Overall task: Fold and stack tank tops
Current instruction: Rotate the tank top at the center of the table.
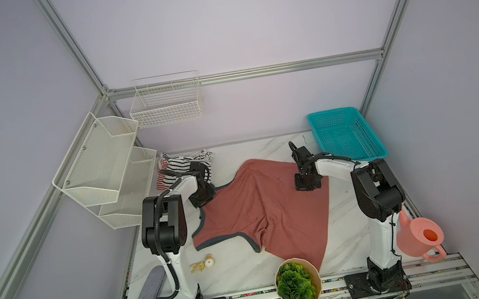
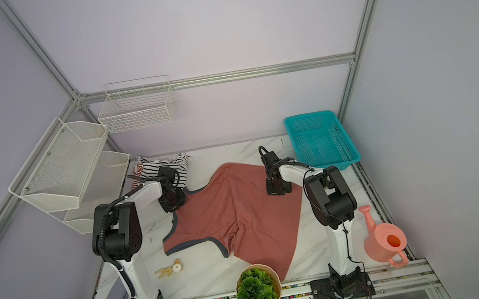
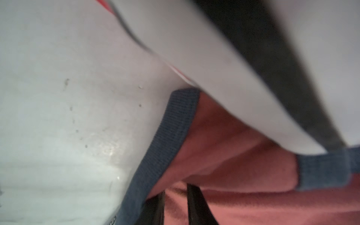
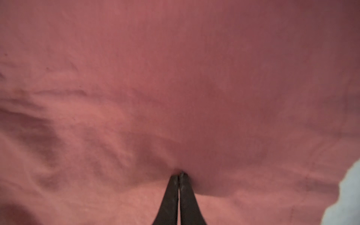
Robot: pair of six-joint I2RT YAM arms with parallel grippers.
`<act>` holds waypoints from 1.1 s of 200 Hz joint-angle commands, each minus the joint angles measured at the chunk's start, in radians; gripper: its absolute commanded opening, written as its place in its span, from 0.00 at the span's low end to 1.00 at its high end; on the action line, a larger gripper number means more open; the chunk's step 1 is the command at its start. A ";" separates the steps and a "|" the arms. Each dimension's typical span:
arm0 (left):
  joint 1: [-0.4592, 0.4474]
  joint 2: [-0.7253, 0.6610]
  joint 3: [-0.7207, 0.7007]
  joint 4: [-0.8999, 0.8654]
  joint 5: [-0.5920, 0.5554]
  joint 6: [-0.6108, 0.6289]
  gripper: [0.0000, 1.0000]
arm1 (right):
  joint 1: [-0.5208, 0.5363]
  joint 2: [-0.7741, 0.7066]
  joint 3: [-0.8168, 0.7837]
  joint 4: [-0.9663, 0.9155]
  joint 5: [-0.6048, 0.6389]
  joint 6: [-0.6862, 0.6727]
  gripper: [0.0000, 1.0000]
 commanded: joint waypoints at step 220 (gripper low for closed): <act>-0.009 0.008 0.392 -0.145 0.009 0.122 0.41 | -0.089 0.087 0.284 -0.053 -0.030 -0.119 0.20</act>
